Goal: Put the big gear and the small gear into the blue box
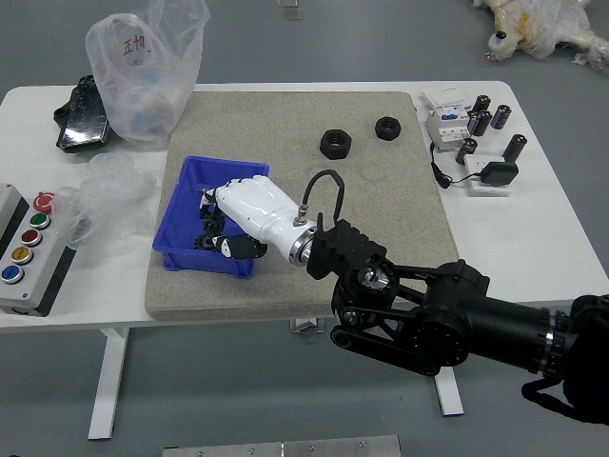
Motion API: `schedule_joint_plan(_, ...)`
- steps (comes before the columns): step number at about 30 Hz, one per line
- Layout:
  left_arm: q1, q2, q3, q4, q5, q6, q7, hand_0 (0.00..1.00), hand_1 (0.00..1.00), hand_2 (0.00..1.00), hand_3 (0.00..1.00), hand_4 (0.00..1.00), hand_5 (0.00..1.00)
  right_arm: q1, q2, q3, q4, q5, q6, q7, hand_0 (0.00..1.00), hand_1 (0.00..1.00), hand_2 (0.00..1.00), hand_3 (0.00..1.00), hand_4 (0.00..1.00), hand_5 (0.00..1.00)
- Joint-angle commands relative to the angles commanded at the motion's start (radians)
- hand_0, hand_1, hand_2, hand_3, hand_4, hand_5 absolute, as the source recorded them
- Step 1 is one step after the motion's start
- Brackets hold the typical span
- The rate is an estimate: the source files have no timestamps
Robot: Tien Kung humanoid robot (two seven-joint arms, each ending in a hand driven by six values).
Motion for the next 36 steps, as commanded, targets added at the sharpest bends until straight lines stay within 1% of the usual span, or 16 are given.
schedule_joint_plan(3, 0.001, 0.000, -0.001, 0.000, 0.001, 0.000, 0.001, 0.729, 0.573, 0.541, 0.665, 0.684, 0.477, -0.001, 0.000, 0.003, -0.009, 0.005, 0.001, -0.003, 0.530, 0.777, 0.839, 0.756, 0.466, 0.238)
schedule_joint_plan(4, 0.001, 0.000, -0.001, 0.000, 0.001, 0.000, 0.001, 0.729, 0.573, 0.541, 0.665, 0.683, 0.478, -0.002, 0.000, 0.004, -0.011, 0.006, 0.001, -0.003, 0.549, 0.807, 0.887, 0.880, 0.516, 0.214)
schedule_joint_plan(9, 0.000, -0.001, 0.000, 0.000, 0.001, -0.001, 0.001, 0.729, 0.573, 0.541, 0.665, 0.683, 0.478, -0.005, 0.000, 0.007, -0.015, 0.009, 0.000, -0.004, 0.549, 0.807, 0.887, 0.880, 0.516, 0.214)
schedule_joint_plan(10, 0.000, -0.001, 0.000, 0.000, 0.001, -0.001, 0.001, 0.729, 0.573, 0.541, 0.665, 0.682, 0.478, -0.006, 0.000, 0.009, -0.014, 0.010, -0.001, -0.002, 0.551, 0.813, 0.901, 0.897, 0.550, 0.226)
schedule_joint_plan(13, 0.000, -0.002, 0.001, 0.000, 0.000, -0.001, 0.000, 0.729, 0.573, 0.541, 0.665, 0.682, 0.478, -0.010, -0.003, 0.018, -0.010, 0.013, -0.006, 0.003, 0.551, 0.813, 0.901, 0.897, 0.550, 0.226)
schedule_joint_plan(15, 0.000, -0.002, 0.002, 0.000, -0.001, -0.001, 0.000, 0.729, 0.573, 0.541, 0.665, 0.682, 0.478, -0.015, -0.013, 0.039, -0.002, 0.019, -0.010, 0.008, 0.551, 0.813, 0.901, 0.897, 0.550, 0.226)
schedule_joint_plan(16, 0.000, -0.002, 0.004, 0.000, -0.003, 0.000, -0.001, 0.729, 0.573, 0.541, 0.666, 0.682, 0.479, -0.019, -0.021, 0.055, 0.004, 0.025, -0.013, 0.012, 0.538, 0.806, 0.887, 0.871, 0.562, 0.234)
schedule_joint_plan(21, 0.003, -0.003, 0.010, 0.000, -0.013, 0.003, -0.002, 0.729, 0.573, 0.541, 0.666, 0.682, 0.479, -0.061, -0.080, 0.160, 0.050, 0.107, -0.042, 0.057, 0.538, 0.806, 0.887, 0.871, 0.562, 0.234)
schedule_joint_plan(22, 0.003, -0.003, 0.013, 0.000, -0.017, 0.004, -0.003, 0.729, 0.572, 0.540, 0.666, 0.680, 0.477, -0.077, -0.096, 0.184, 0.062, 0.126, -0.050, 0.071, 0.501, 0.762, 0.828, 0.844, 0.568, 0.225)
schedule_joint_plan(27, 0.008, -0.003, 0.026, 0.002, -0.036, 0.012, -0.010, 0.729, 0.572, 0.540, 0.666, 0.680, 0.477, -0.174, -0.179, 0.332, 0.119, 0.238, -0.068, 0.161, 0.501, 0.762, 0.828, 0.844, 0.568, 0.225)
schedule_joint_plan(28, 0.009, -0.002, 0.027, 0.003, -0.038, 0.013, -0.011, 0.729, 0.573, 0.540, 0.665, 0.680, 0.475, -0.196, -0.194, 0.362, 0.131, 0.262, -0.067, 0.182, 0.487, 0.728, 0.792, 0.834, 0.621, 0.217)
schedule_joint_plan(33, 0.012, -0.001, 0.030, 0.007, -0.039, 0.018, -0.020, 0.729, 0.573, 0.540, 0.665, 0.680, 0.475, -0.301, -0.258, 0.510, 0.197, 0.392, -0.040, 0.283, 0.487, 0.728, 0.792, 0.834, 0.621, 0.217)
schedule_joint_plan(34, 0.012, -0.001, 0.031, 0.007, -0.038, 0.019, -0.022, 0.729, 0.573, 0.540, 0.665, 0.679, 0.475, -0.327, -0.272, 0.543, 0.214, 0.424, -0.031, 0.308, 0.494, 0.705, 0.763, 0.796, 0.720, 0.274)
schedule_joint_plan(36, 0.012, -0.001, 0.033, 0.009, -0.039, 0.020, -0.025, 0.729, 0.573, 0.540, 0.665, 0.679, 0.475, -0.371, -0.293, 0.599, 0.239, 0.480, -0.016, 0.347, 0.494, 0.705, 0.763, 0.796, 0.720, 0.274)
